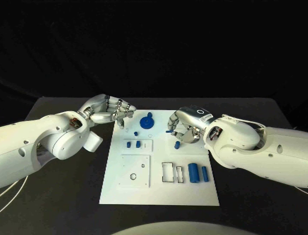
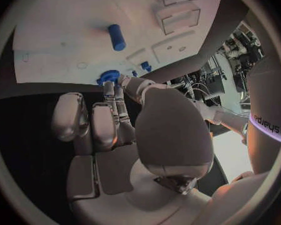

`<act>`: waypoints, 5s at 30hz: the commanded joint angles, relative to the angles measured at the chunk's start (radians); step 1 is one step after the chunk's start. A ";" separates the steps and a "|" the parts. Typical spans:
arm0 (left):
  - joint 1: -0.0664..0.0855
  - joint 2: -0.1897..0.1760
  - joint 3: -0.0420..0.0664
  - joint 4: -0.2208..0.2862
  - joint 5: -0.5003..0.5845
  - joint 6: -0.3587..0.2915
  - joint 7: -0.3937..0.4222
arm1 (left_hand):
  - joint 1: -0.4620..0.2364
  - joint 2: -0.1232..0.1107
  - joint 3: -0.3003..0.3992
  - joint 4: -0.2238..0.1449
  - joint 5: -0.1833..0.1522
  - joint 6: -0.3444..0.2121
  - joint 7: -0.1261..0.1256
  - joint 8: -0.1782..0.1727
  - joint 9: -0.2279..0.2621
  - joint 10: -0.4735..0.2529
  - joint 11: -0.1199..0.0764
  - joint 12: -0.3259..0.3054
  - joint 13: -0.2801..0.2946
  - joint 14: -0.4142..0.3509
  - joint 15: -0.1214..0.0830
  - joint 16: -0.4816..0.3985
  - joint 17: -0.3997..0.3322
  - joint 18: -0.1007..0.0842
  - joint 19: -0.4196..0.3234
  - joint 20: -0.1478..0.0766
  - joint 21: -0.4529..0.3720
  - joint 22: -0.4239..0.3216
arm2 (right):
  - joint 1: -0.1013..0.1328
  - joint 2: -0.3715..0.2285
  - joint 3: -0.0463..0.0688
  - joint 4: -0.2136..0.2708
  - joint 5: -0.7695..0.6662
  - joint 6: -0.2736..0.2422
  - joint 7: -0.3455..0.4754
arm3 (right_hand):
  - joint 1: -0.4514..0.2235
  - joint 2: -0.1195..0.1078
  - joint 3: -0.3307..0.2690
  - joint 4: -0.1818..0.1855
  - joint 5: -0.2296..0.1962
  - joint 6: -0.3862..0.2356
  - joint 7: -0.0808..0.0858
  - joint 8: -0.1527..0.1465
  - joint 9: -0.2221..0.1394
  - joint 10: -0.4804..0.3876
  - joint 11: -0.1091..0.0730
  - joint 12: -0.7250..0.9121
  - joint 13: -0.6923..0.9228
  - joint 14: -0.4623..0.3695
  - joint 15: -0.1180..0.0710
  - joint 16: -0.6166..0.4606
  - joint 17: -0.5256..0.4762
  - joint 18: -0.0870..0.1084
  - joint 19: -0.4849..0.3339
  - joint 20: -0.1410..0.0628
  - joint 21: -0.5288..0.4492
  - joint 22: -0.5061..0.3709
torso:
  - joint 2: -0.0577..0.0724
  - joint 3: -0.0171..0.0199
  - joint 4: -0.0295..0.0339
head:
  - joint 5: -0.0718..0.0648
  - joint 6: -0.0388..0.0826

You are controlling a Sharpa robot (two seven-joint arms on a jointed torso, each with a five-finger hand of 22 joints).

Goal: Assemble the parts on the task board

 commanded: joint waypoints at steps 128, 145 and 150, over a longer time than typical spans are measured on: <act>-0.022 0.120 -0.003 0.018 -0.330 -0.010 -0.385 | -0.015 0.124 -0.511 0.125 -0.121 -0.052 -0.077 0.413 0.240 -0.023 -0.069 0.389 0.309 0.273 -0.058 0.291 0.663 -0.027 0.148 -0.049 0.239 0.318 | 0.015 0.063 0.008 0.067 0.008 -0.066 0.002 | -0.007 -0.009 -0.002 -0.009 0.003 0.000 0.001 0.000 0.010 0.017 -0.003 -0.017 -0.010 0.006 -0.004 0.005 0.003 -0.001 0.014 0.000 0.017 0.102 | -0.003 -0.0013 0.0030 | 0.019 -0.010; -0.022 0.123 -0.003 0.016 -0.330 -0.011 -0.385 | -0.014 0.124 -0.511 0.124 -0.121 -0.052 -0.077 0.413 0.239 -0.023 -0.069 0.389 0.309 0.275 -0.058 0.293 0.667 -0.027 0.148 -0.049 0.239 0.318 | 0.015 0.065 0.008 0.073 0.016 -0.073 0.006 | -0.007 -0.010 -0.002 -0.010 0.003 -0.002 0.002 -0.001 0.011 0.018 -0.003 -0.018 -0.011 0.006 -0.004 0.005 0.003 -0.002 0.016 0.000 0.021 0.103 | -0.002 -0.0008 0.0027 | 0.023 -0.012; -0.022 0.124 -0.003 0.015 -0.330 -0.012 -0.384 | -0.013 0.124 -0.511 0.125 -0.122 -0.052 -0.077 0.413 0.239 -0.022 -0.069 0.389 0.309 0.277 -0.058 0.295 0.672 -0.027 0.148 -0.049 0.239 0.319 | 0.015 0.065 0.008 0.075 0.019 -0.074 0.007 | -0.006 -0.009 -0.001 -0.011 0.003 -0.002 0.002 -0.001 0.011 0.019 -0.003 -0.018 -0.012 0.006 -0.004 0.005 0.003 -0.002 0.017 0.000 0.024 0.104 | -0.003 -0.0010 0.0027 | 0.024 -0.014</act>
